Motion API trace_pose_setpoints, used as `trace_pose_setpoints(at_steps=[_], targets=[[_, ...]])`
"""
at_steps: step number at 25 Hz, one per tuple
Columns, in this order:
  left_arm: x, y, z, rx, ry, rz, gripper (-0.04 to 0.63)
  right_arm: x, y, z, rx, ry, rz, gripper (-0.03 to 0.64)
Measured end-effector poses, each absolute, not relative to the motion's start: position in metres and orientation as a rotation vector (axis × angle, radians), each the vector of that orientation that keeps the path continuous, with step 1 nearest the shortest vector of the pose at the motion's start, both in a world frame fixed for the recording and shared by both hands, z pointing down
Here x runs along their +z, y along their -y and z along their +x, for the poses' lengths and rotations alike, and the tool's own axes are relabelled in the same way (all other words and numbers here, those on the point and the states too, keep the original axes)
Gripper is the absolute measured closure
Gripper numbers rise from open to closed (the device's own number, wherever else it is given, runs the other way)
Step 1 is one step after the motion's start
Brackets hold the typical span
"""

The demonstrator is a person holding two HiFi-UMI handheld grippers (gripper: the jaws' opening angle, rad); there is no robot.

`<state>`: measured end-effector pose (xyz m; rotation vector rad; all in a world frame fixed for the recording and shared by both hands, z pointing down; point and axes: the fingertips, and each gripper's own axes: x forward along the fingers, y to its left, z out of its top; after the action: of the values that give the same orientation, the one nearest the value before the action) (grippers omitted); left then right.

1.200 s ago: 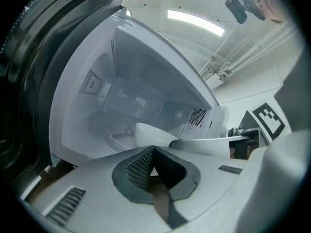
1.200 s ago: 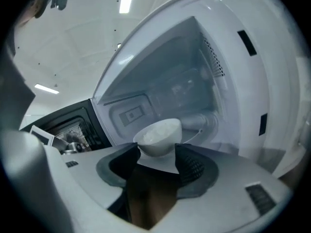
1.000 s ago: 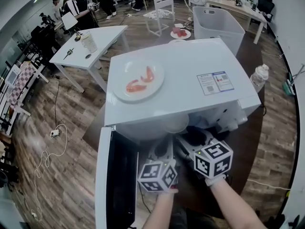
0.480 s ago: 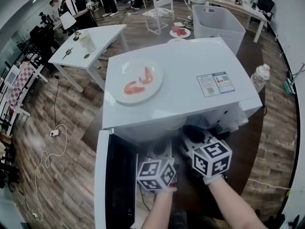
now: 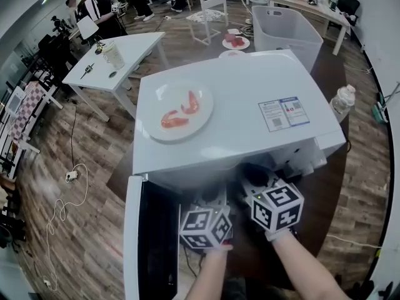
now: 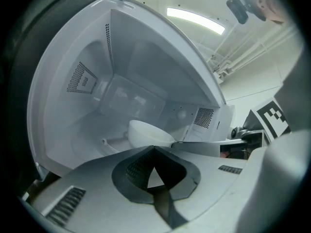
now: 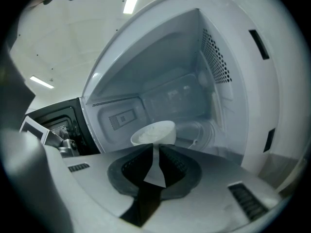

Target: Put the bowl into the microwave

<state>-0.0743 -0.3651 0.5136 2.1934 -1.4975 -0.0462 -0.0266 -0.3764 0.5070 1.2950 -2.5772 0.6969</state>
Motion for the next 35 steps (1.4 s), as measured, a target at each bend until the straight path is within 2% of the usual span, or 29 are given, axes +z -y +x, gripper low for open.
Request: trace_pose_setpoints(at_steps=[5, 6, 35], targets=[[0.514, 0.368, -0.074, -0.045, 1.492, 2.194, 0.594, 0.508, 0.38, -0.024, 0.705, 2.572, 1.315, 0.574], [0.514, 0.368, -0.073, -0.044, 1.49, 2.193, 0.594, 0.508, 0.38, -0.023, 0.703, 2.568, 1.323, 0.61], [0.49, 0.28, -0.043, -0.047, 1.421, 2.286, 0.594, 0.481, 0.285, -0.014, 0.713, 2.679, 1.12, 0.615]])
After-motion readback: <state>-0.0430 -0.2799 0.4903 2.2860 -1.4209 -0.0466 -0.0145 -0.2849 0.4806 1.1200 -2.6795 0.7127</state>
